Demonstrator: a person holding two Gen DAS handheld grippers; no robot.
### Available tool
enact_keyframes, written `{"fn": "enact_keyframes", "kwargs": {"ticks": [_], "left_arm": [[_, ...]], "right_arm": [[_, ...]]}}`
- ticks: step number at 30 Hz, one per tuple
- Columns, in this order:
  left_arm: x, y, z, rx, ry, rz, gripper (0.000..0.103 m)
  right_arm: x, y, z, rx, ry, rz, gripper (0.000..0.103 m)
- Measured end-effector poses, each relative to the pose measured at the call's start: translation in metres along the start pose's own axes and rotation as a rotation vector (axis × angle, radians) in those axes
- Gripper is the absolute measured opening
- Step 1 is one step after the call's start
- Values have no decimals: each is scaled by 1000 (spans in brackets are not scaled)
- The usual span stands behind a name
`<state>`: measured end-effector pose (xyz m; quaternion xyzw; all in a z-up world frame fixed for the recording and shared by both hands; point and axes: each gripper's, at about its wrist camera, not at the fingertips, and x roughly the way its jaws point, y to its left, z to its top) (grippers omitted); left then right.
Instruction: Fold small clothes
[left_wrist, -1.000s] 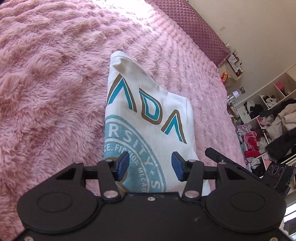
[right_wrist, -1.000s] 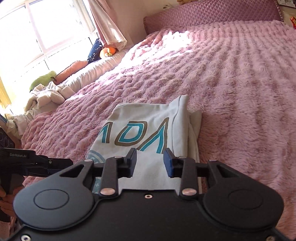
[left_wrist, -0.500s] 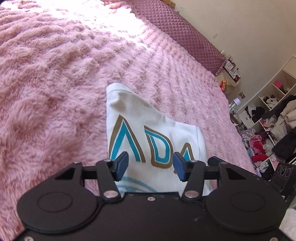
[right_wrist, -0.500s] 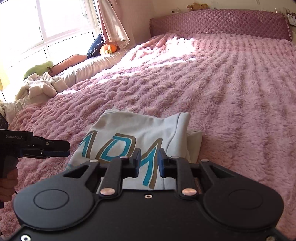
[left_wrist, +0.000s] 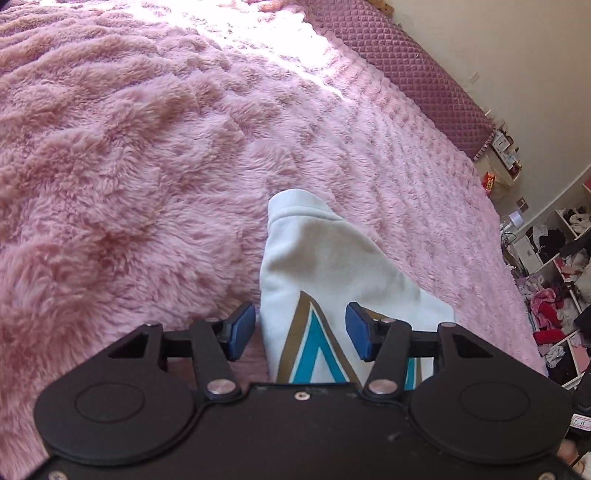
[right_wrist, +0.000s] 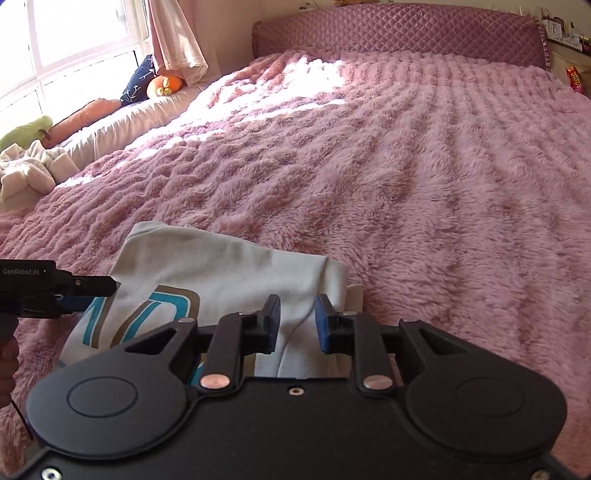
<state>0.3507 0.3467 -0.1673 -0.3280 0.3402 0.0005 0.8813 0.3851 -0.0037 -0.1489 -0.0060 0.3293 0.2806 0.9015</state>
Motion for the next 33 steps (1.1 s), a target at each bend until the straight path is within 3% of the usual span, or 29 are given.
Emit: {"fn": "enact_keyframes", "kwargs": {"ticks": [3, 7, 11, 13, 18, 21, 24, 28, 33], "left_arm": [[-43, -24, -18, 70, -19, -62, 53], [-98, -61, -74, 189, 30, -108, 55], [-108, -67, -129, 194, 121, -78, 55], [-103, -61, -147, 193, 128, -67, 56], [-102, -56, -149, 125, 123, -77, 55], [-128, -74, -153, 171, 85, -66, 56], [-140, -78, -168, 172, 84, -58, 57], [-125, -67, -188, 168, 130, 1, 57], [-108, -51, -192, 114, 147, -3, 58]], "right_arm": [[-47, 13, -16, -20, -25, 81, 19], [-101, 26, -58, -42, -10, 116, 21], [-117, 24, -96, -14, 42, 73, 23], [-108, 14, -113, 22, 92, 25, 23], [-114, 4, -117, 124, 98, 31, 23], [-137, 18, -111, 85, 24, 25, 24], [-145, 24, -114, 82, 11, -15, 26], [-131, 14, -132, 129, 79, -54, 27], [-126, 16, -141, 122, 80, -60, 27]]}}
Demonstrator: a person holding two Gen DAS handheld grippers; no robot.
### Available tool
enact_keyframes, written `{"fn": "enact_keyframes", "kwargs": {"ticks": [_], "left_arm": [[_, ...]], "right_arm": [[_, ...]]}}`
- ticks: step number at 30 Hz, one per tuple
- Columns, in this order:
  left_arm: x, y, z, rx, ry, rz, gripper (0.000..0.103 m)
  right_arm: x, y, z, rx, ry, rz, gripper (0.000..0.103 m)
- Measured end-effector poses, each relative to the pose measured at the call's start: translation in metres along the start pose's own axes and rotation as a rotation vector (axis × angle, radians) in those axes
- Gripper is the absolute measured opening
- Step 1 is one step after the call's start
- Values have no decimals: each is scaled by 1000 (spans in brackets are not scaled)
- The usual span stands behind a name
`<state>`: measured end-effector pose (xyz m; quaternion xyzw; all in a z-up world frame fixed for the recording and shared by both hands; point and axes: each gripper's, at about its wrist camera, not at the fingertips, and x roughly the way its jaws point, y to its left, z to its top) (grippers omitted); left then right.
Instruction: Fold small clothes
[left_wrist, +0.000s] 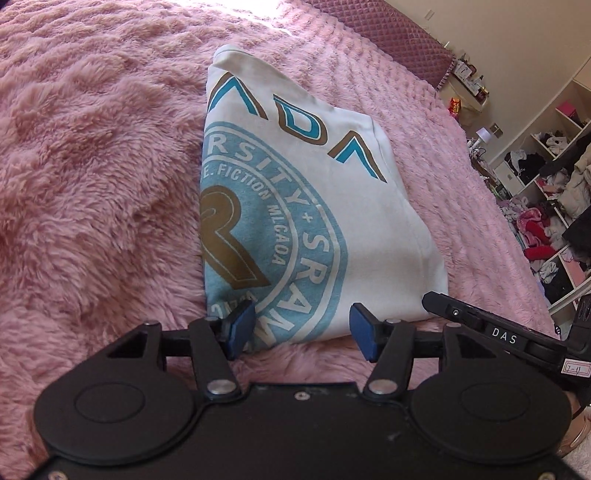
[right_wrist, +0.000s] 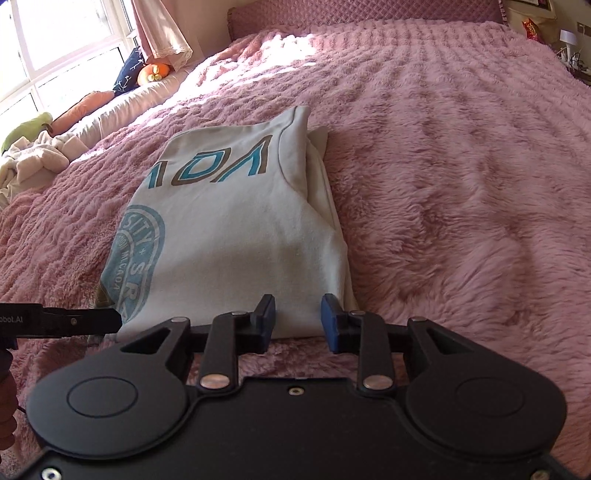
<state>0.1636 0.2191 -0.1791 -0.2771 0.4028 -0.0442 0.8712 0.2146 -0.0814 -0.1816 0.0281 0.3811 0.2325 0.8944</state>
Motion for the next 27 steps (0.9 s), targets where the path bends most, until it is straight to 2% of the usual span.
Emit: {"fn": "enact_keyframes", "kwargs": {"ticks": [3, 6, 9, 14, 19, 25, 26, 27], "left_arm": [[-14, -4, 8, -49, -24, -1, 57], [-33, -17, 11, 2, -104, 27, 57], [-37, -22, 18, 2, -134, 38, 57], [-16, -21, 30, 8, -126, 77, 58], [8, -11, 25, 7, -100, 95, 59], [2, -25, 29, 29, -88, 144, 59], [-4, -30, 31, 22, -80, 144, 59], [-10, -35, 31, 20, -71, 142, 60]], "right_arm": [[-10, 2, 7, 23, -29, -15, 27], [-19, 6, 15, 16, -80, -41, 28], [-17, 9, 27, 7, -105, -36, 28], [4, 12, 37, 2, -88, -40, 28], [25, 10, 27, 0, -38, -53, 28], [13, 14, 23, -14, -11, -55, 28], [7, 15, 22, -9, -5, -52, 29], [-2, 15, 21, -7, -1, -43, 34]]}}
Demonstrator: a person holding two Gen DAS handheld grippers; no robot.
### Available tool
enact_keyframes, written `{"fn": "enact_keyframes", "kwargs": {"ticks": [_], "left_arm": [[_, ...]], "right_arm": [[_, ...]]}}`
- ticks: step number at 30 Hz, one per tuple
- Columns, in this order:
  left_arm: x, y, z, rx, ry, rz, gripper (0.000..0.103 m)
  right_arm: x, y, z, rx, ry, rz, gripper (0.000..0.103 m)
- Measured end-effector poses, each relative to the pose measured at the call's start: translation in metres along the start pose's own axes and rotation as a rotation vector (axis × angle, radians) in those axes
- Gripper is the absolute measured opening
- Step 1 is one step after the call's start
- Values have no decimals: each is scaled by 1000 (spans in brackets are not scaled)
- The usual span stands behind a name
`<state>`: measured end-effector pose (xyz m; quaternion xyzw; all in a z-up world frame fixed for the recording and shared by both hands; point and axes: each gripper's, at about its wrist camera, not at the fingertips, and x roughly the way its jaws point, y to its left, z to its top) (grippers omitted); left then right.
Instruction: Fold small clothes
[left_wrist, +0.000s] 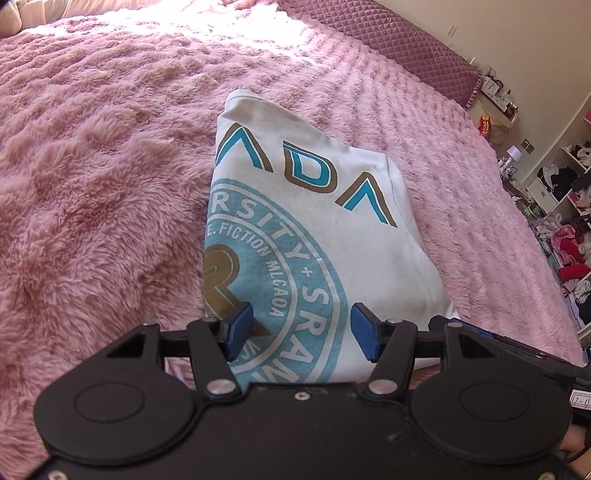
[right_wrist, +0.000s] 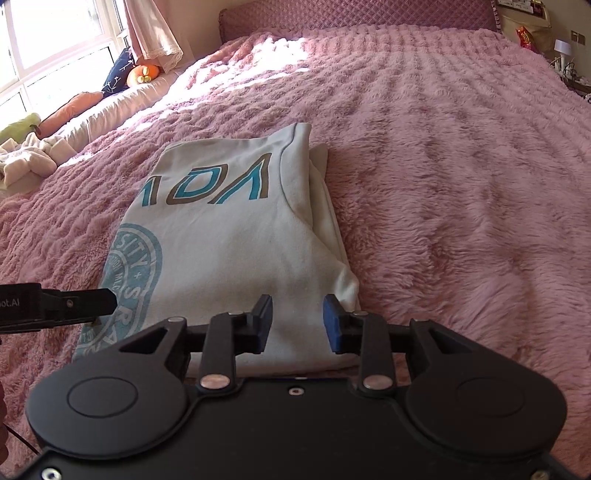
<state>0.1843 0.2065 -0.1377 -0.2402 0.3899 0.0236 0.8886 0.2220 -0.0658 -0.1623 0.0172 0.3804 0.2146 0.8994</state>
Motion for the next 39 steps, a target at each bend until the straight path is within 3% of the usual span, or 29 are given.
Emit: {"fn": "enact_keyframes", "kwargs": {"ticks": [1, 5, 7, 10, 16, 20, 26, 39], "left_arm": [[-11, -7, -1, 10, 8, 16, 60], [-57, -34, -13, 78, 6, 113, 65], [-80, -46, -22, 88, 11, 131, 67], [-115, -61, -36, 96, 7, 144, 70], [-174, -90, -64, 127, 40, 249, 73], [-212, -96, -82, 80, 35, 240, 74], [-248, -104, -102, 55, 24, 258, 74], [-265, -115, -106, 97, 12, 273, 76]], "right_arm": [[-11, 0, -3, 1, -2, 12, 42], [-55, 6, -13, -20, 28, 33, 57], [-80, 12, -18, -32, 26, 44, 73], [-122, 22, -24, -62, -23, 26, 86], [-186, 37, -25, -54, 8, -34, 101], [-216, 39, -28, -7, 39, -19, 103], [-242, 48, -33, -27, 43, -82, 103], [-257, 53, -40, -4, 45, -82, 103]]}}
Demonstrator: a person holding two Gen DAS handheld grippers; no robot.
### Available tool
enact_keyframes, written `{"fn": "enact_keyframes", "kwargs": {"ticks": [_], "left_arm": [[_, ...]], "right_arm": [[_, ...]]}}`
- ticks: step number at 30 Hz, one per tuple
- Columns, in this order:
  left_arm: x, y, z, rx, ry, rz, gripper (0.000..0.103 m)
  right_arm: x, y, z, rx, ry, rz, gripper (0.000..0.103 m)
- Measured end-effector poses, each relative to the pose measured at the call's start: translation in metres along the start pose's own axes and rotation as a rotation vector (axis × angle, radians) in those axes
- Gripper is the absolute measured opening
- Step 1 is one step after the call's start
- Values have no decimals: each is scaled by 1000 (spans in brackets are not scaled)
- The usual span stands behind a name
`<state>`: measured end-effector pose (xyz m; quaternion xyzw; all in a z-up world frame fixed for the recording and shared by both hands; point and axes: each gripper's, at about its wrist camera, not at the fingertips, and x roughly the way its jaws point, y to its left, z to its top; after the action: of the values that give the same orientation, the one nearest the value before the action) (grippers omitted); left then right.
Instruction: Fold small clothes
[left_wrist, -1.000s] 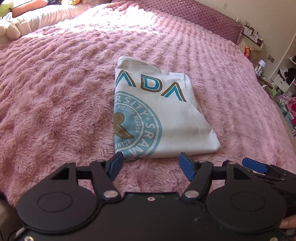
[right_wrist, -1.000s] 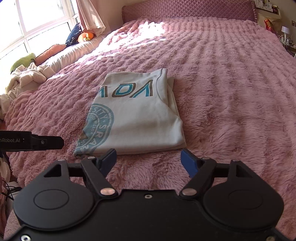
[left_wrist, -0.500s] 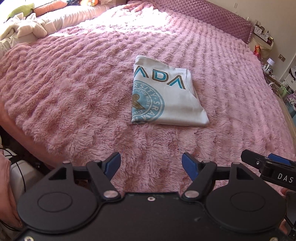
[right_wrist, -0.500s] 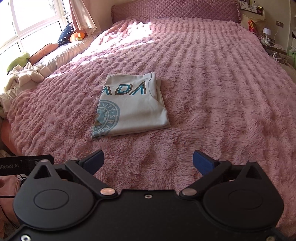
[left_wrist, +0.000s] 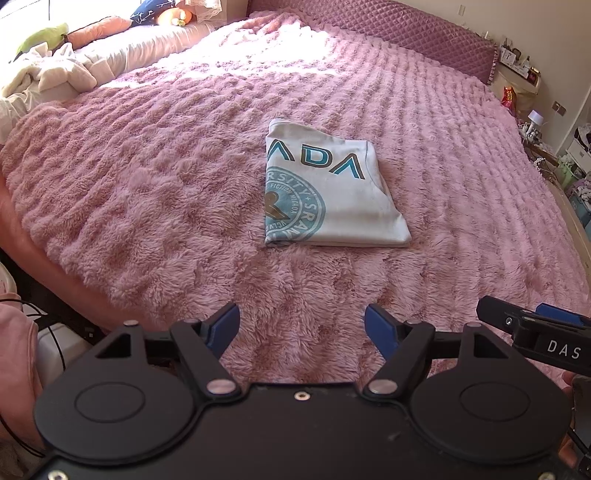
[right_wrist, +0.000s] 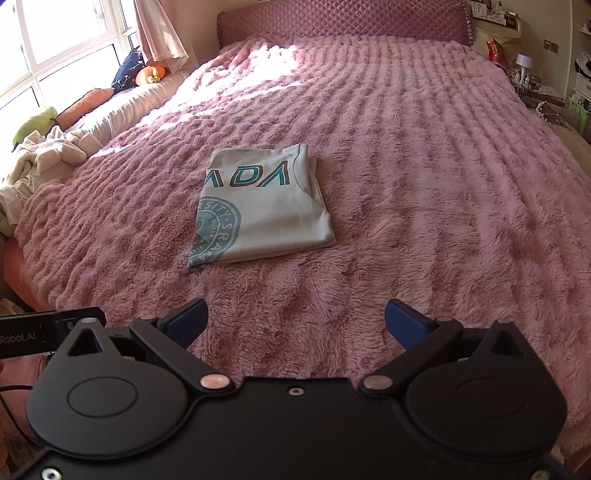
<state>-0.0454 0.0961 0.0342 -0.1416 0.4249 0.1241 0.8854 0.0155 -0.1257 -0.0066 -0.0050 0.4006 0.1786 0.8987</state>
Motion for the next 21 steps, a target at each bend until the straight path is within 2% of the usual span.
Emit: {"fn": "enact_keyframes", "kwargs": {"ticks": [21], "left_arm": [[5, 1, 2, 16, 41, 29, 77]], "right_arm": [[0, 1, -5, -1, 8, -12, 103]]}}
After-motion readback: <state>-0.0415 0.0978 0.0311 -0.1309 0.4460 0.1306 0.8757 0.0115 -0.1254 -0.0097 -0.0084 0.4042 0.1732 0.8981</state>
